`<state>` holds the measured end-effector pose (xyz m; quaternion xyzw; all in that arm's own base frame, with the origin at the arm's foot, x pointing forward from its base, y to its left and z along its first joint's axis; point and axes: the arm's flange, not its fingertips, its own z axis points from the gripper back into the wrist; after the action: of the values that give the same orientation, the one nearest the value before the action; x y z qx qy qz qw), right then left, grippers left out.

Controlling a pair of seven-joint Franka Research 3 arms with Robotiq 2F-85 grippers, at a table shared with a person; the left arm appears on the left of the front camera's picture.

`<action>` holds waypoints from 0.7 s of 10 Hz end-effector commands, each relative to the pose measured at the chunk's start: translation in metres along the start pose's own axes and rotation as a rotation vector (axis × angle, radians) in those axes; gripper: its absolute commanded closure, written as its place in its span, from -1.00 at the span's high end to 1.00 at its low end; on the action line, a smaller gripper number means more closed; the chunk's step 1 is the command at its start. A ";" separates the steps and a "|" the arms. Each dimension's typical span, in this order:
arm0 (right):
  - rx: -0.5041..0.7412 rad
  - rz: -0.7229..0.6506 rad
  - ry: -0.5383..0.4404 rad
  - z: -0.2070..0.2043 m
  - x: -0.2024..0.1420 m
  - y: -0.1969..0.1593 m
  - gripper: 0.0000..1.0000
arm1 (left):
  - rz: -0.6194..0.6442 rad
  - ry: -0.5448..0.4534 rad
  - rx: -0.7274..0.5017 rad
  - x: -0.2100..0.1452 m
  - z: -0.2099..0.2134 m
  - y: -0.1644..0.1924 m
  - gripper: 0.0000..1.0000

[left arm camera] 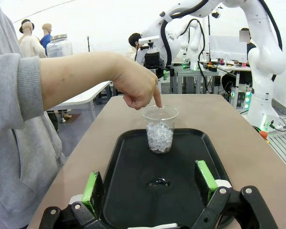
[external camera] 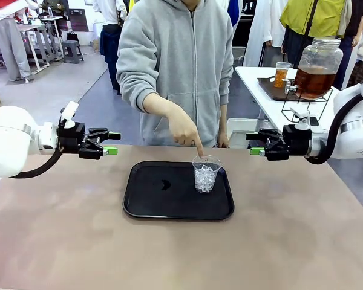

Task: Pour the drink into the iced cup.
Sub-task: Pick up the iced cup indicated by the human and present it to them.

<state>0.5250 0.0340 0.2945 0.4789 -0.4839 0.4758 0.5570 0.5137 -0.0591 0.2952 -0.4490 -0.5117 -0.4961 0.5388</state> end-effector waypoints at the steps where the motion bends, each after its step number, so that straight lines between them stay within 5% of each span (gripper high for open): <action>1: 0.011 0.010 -0.023 -0.001 0.008 0.002 1.00 | 0.006 -0.005 -0.003 0.002 0.000 0.000 1.00; 7: 0.018 0.000 -0.026 -0.013 -0.009 0.002 1.00 | 0.006 -0.005 -0.003 0.002 0.000 0.000 1.00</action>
<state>0.5232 0.0373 0.2900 0.4881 -0.4813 0.4729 0.5537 0.5137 -0.0591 0.2952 -0.4490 -0.5117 -0.4961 0.5389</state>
